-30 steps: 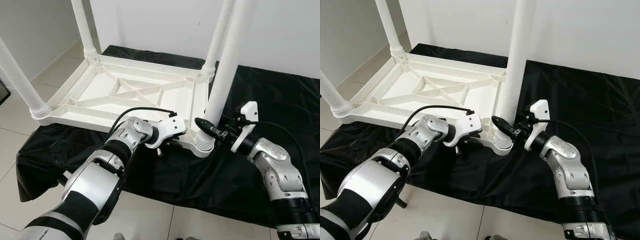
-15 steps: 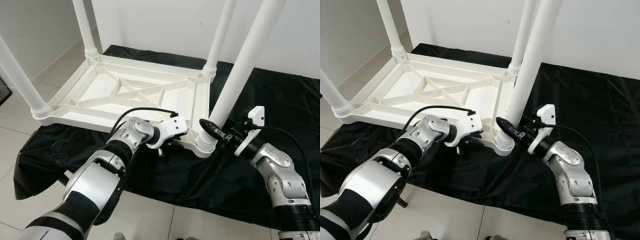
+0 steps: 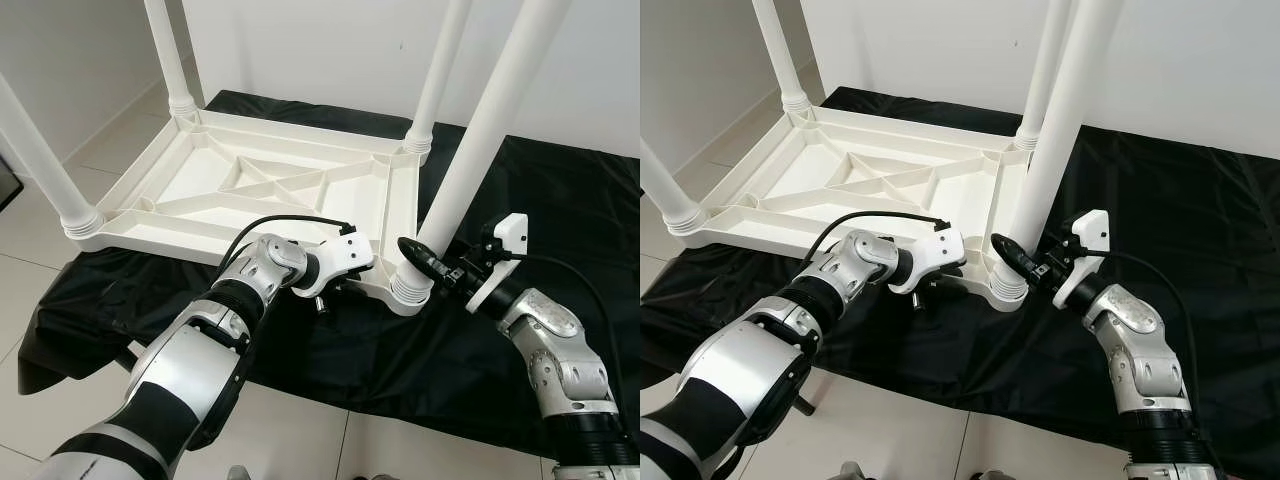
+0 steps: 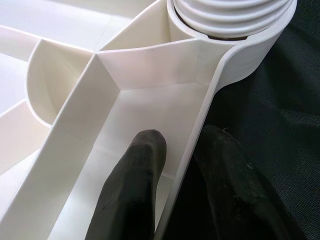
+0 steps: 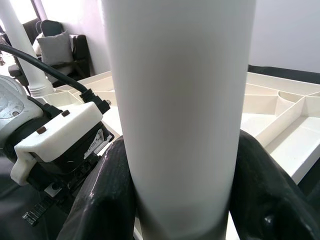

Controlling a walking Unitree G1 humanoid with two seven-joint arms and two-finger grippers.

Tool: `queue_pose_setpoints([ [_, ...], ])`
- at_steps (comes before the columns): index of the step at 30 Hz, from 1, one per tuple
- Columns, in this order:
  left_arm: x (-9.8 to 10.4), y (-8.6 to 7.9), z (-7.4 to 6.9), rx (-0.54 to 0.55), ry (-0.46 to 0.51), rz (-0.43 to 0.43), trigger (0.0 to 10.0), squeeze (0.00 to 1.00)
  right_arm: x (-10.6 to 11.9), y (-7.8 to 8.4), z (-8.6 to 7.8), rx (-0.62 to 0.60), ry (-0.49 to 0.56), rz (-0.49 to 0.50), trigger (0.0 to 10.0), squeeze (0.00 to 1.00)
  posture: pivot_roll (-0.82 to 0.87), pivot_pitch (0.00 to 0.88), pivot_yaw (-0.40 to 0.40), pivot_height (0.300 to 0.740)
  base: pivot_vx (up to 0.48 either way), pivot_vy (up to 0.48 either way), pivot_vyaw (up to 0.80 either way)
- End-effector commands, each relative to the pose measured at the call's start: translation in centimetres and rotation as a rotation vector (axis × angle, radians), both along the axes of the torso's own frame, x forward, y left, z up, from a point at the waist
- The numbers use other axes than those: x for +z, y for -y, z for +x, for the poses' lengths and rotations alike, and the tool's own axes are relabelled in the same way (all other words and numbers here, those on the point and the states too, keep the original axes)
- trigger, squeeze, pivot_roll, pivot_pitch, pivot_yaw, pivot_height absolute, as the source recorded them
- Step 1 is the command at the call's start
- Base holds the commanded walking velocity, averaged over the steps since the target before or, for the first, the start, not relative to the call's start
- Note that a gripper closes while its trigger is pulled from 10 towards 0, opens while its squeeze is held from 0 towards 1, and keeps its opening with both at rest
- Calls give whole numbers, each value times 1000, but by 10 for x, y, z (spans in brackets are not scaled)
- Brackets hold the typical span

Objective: Building children table

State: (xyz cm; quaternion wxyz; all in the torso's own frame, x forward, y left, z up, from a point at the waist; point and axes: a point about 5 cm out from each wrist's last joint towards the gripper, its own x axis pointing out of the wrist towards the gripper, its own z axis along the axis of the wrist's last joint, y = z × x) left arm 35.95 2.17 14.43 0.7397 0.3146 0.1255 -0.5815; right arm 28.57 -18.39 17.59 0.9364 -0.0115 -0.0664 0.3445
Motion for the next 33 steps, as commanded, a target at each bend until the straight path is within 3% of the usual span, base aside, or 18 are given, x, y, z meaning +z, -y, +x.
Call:
queue_pose_setpoints([
  [1,6,2,5,65,44,-52,10000,0,-20,-7,-4,32,-91,-14,10000,0,-76,59,5,740,0,0,0],
  [10,7,2,5,65,46,-55,10000,0,-20,-7,-4,23,-93,-13,10000,0,-76,65,3,740,0,0,0],
  [33,9,4,5,60,44,-61,10000,0,-18,-30,-8,-67,-69,65,10000,0,-76,66,-3,740,0,0,0],
])
